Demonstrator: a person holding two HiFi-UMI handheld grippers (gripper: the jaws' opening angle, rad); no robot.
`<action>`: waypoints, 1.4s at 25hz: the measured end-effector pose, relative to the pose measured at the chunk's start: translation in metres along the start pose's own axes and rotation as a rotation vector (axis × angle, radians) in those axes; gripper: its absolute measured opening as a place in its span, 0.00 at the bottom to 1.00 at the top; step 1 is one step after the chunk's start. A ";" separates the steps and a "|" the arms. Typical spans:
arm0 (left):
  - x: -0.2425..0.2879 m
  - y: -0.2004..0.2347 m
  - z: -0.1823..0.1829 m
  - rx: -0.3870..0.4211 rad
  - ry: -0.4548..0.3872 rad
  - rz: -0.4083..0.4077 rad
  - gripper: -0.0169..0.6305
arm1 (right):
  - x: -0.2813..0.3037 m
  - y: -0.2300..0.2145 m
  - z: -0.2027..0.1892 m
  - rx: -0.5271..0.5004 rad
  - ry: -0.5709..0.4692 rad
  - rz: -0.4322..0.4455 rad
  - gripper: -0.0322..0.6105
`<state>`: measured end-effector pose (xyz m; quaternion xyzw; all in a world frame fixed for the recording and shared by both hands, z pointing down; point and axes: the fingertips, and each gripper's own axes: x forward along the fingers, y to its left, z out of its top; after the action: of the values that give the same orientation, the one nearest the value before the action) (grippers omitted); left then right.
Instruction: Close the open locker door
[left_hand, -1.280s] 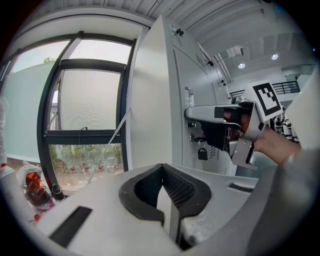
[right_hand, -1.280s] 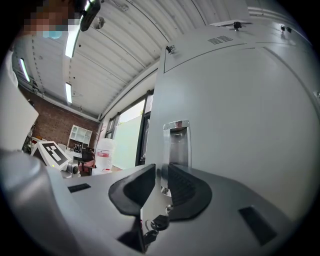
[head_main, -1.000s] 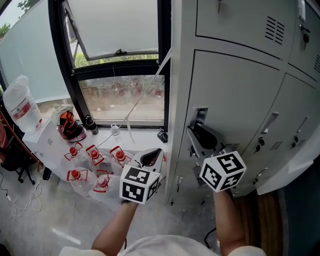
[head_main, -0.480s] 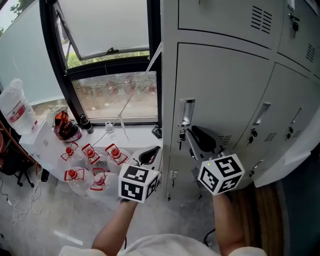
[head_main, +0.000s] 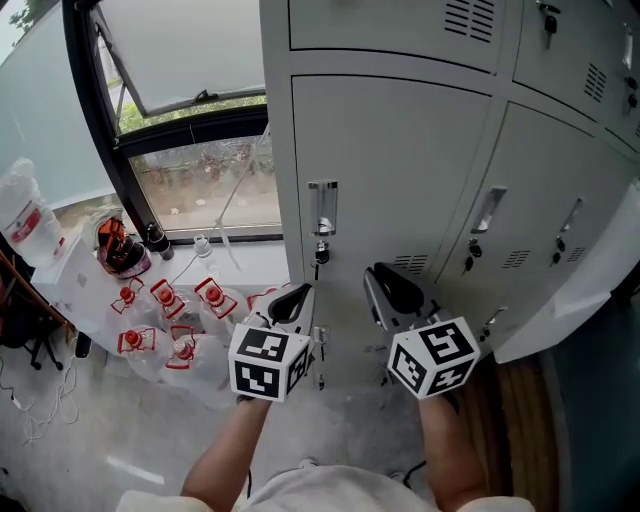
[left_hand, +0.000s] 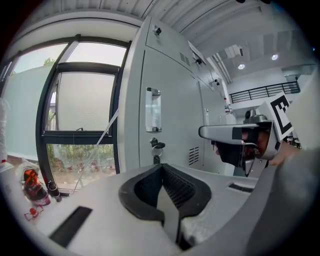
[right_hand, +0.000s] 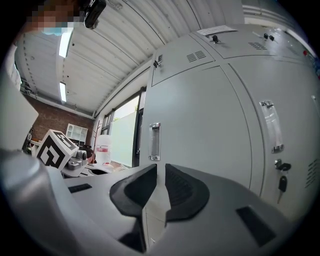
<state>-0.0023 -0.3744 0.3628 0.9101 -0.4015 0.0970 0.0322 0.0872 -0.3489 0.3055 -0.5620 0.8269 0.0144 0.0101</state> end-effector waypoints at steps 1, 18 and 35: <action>0.000 -0.007 0.001 -0.003 0.000 0.002 0.04 | -0.006 -0.003 -0.001 0.003 0.004 0.003 0.12; 0.000 -0.110 0.026 -0.027 -0.036 0.023 0.04 | -0.098 -0.043 -0.005 0.014 0.034 0.028 0.07; 0.001 -0.156 0.024 -0.033 -0.037 0.033 0.04 | -0.139 -0.062 -0.011 0.014 0.055 0.047 0.06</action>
<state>0.1172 -0.2734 0.3424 0.9044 -0.4184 0.0742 0.0382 0.1955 -0.2432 0.3203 -0.5425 0.8400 -0.0068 -0.0091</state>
